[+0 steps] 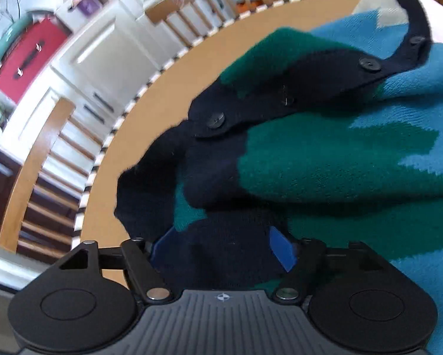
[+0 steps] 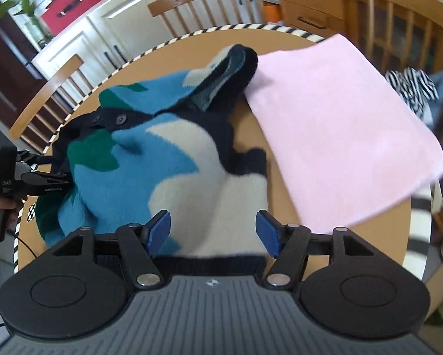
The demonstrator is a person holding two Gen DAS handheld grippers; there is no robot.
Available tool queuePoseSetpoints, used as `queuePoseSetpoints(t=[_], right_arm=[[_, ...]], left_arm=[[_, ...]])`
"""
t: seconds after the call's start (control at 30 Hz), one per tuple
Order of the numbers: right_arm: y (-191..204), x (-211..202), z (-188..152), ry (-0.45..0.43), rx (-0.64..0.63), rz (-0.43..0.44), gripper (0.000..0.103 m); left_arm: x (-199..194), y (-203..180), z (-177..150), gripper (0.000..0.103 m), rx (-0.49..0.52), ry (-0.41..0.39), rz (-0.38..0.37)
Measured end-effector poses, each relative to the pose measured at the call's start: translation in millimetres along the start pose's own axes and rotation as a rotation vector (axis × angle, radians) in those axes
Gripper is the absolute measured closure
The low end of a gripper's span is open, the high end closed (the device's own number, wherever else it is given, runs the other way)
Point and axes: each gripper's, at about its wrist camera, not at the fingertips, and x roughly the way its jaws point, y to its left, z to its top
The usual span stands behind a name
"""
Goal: Fold clothes
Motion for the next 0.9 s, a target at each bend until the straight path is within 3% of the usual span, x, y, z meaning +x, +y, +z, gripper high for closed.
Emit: queuePoseSetpoints(t=[0.03, 0.07, 0.1, 0.2, 0.27, 0.3, 0.37, 0.4, 0.43, 0.5, 0.63, 0.7, 0.77, 0.8, 0.83, 0.9], right_arm=[[3, -1, -3, -0.006, 0.007, -0.008, 0.037], [7, -2, -6, -0.011, 0.012, -0.017, 0.037], [10, -1, -7, -0.015, 0.008, -0.027, 0.038], [14, -8, -11, -0.037, -0.035, -0.069, 0.039], [14, -11, -15, -0.037, -0.064, -0.072, 0.038], [15, -12, -16, -0.034, -0.076, -0.068, 0.038], [17, -11, -18, -0.016, -0.100, -0.055, 0.036], [18, -8, -18, -0.002, -0.112, -0.054, 0.036], [21, -4, -18, 0.011, -0.126, -0.057, 0.036], [26, 3, -16, 0.025, -0.133, -0.059, 0.036], [38, 8, -10, 0.018, -0.105, -0.012, 0.036], [44, 7, -9, 0.012, -0.110, 0.008, 0.035], [46, 3, -12, 0.013, -0.129, 0.006, 0.035], [46, 0, -13, 0.014, -0.137, 0.005, 0.034], [46, -2, -15, 0.015, -0.145, 0.004, 0.034], [41, -7, -16, 0.013, -0.154, -0.005, 0.034]], left_arm=[[-2, 16, -6, 0.095, -0.110, 0.012, -0.045], [-4, 33, -12, 0.102, -0.224, 0.025, -0.090], [-6, 50, -19, 0.103, -0.337, 0.038, -0.135], [-36, 99, -80, 0.103, -0.675, -0.011, -0.086], [-60, 118, -134, 0.103, -0.813, -0.019, -0.067], [-68, 119, -149, 0.103, -0.825, -0.033, -0.093], [-84, 120, -177, 0.098, -0.844, -0.062, -0.147], [-91, 114, -172, 0.084, -0.805, -0.093, -0.148], [-98, 109, -167, 0.063, -0.765, -0.124, -0.149], [-103, 89, -138, 0.049, -0.646, -0.186, -0.132], [-84, 32, -66, 0.042, -0.429, -0.207, -0.135], [-62, 0, -36, 0.035, -0.296, -0.203, -0.080], [-31, -30, -19, 0.037, -0.141, -0.137, 0.039], [-19, -38, -16, 0.063, -0.097, -0.102, 0.077], [-10, -36, -17, 0.094, -0.110, -0.066, 0.065], [-11, -12, -30, 0.096, -0.302, -0.044, 0.033]])
